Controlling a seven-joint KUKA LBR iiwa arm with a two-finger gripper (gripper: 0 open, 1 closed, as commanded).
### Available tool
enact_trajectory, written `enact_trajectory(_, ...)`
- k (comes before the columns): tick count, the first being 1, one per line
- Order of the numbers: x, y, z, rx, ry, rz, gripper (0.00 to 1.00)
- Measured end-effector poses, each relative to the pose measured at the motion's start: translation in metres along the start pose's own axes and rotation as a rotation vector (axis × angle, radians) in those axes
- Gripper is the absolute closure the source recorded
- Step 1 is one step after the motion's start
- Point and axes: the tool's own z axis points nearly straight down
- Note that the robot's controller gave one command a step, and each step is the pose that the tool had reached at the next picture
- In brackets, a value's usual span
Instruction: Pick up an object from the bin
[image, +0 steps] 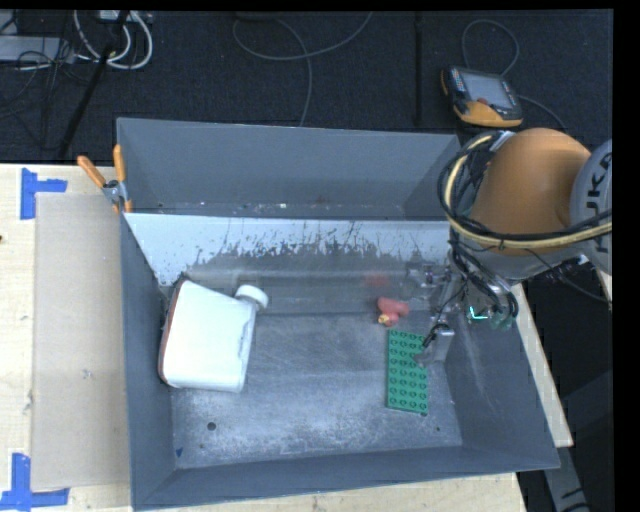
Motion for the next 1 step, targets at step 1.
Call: enact_trajectory(1,0.0277,-0.0435,0.1060,0.000,-0.002,-0.475,0.00)
